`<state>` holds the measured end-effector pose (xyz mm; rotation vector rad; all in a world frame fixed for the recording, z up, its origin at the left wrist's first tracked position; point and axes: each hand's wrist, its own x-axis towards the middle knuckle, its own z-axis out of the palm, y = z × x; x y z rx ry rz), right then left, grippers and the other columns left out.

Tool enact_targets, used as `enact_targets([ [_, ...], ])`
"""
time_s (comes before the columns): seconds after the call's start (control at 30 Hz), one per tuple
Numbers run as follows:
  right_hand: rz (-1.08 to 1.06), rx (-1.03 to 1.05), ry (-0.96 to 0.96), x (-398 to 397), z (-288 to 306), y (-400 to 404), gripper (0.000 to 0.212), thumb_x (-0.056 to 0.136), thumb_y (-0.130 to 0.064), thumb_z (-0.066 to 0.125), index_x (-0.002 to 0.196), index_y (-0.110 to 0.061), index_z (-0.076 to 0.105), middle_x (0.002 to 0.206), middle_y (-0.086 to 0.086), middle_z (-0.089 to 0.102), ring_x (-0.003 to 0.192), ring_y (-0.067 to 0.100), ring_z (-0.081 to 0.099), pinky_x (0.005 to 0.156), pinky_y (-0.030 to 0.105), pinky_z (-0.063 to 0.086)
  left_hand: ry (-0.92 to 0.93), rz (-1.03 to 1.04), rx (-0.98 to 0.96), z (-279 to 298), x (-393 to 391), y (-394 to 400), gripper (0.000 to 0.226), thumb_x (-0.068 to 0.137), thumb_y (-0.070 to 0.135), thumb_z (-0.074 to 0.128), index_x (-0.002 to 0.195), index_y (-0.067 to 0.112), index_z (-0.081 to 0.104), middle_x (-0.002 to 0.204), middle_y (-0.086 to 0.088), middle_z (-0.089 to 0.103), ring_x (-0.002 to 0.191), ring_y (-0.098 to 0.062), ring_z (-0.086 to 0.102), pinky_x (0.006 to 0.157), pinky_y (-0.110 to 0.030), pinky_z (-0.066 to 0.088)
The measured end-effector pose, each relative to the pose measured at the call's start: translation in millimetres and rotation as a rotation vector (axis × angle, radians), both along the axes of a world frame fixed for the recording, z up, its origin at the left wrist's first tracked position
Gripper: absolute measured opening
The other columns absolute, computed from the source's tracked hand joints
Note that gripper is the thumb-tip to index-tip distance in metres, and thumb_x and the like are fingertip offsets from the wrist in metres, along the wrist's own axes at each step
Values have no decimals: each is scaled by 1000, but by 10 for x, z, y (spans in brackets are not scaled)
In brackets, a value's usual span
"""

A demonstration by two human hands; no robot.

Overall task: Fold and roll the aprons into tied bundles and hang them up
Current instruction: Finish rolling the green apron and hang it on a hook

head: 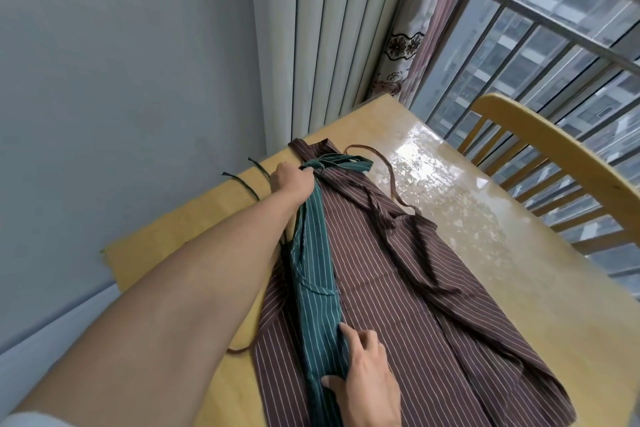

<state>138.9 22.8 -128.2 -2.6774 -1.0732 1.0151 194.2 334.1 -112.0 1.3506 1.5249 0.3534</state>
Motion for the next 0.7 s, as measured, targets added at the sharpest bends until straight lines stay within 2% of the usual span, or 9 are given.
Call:
enact_targets([
  [0.1, -11, 0, -1, -12, 7, 4, 91, 87, -49, 74, 157, -41, 16, 134, -10, 32, 120, 8, 40, 98, 27, 50, -248, 130, -311, -4, 1, 60, 46, 93, 32, 71, 122, 0, 54, 123, -6, 62, 106, -29, 62, 96, -38, 50],
  [0.17, -15, 0, 2, -2, 9, 6, 92, 87, -49, 75, 157, -41, 16, 134, -10, 32, 120, 8, 41, 98, 28, 50, -343, 152, -498, -156, 9, 147, 58, 84, 32, 79, 127, -1, 57, 133, -12, 65, 114, -35, 66, 102, -53, 51],
  [0.27, -37, 1, 21, 9, 5, -1, 92, 86, -51, 75, 156, -43, 15, 131, -11, 33, 121, 8, 41, 97, 26, 49, -434, 215, -528, -443, 35, 244, 42, 94, 21, 73, 127, 0, 61, 127, -19, 68, 112, -33, 69, 101, -51, 54],
  [0.33, -71, 12, 37, 7, 8, -28, 92, 88, -50, 73, 157, -45, 12, 124, -12, 33, 120, 7, 41, 95, 21, 45, -459, 176, -496, -273, -48, 136, 58, 88, 24, 79, 138, 6, 56, 147, -18, 55, 134, -31, 55, 116, -47, 41],
  [0.4, -104, 24, 58, 3, -6, -75, 90, 90, -47, 72, 157, -45, 13, 120, -13, 32, 118, 5, 40, 95, 19, 43, -451, 27, -441, -273, -111, 110, 89, 75, 30, 89, 149, 8, 45, 158, -13, 40, 147, -32, 36, 124, -48, 26],
  [0.47, -135, 39, 81, -14, -39, -95, 89, 90, -44, 73, 158, -44, 16, 124, -14, 35, 119, 4, 40, 101, 20, 42, -278, -189, -371, -172, -205, 35, 91, 66, 27, 92, 145, 8, 51, 153, -13, 48, 143, -32, 41, 120, -47, 28],
  [0.57, -289, 114, 175, -31, -69, -74, 84, 84, -46, 78, 152, -41, 29, 130, -16, 43, 126, 5, 42, 110, 30, 41, -195, -317, -355, -216, -315, 40, 52, 74, 17, 89, 119, 7, 64, 119, -11, 71, 111, -25, 66, 101, -42, 51],
  [0.67, -380, 170, 218, 21, -52, -58, 70, 83, -53, 76, 142, -40, 41, 114, -20, 49, 114, 2, 50, 101, 30, 46, -172, -381, -324, -330, -342, 99, 75, 65, 25, 94, 129, 4, 60, 115, -10, 74, 103, -26, 72, 99, -44, 55],
  [0.7, -390, 178, 213, 45, -45, -43, 66, 84, -55, 75, 140, -39, 43, 112, -20, 50, 112, 2, 52, 101, 31, 47, -179, -409, -299, -300, -339, 97, 71, 68, 25, 93, 127, 5, 61, 114, -10, 74, 102, -25, 72, 96, -41, 55],
])
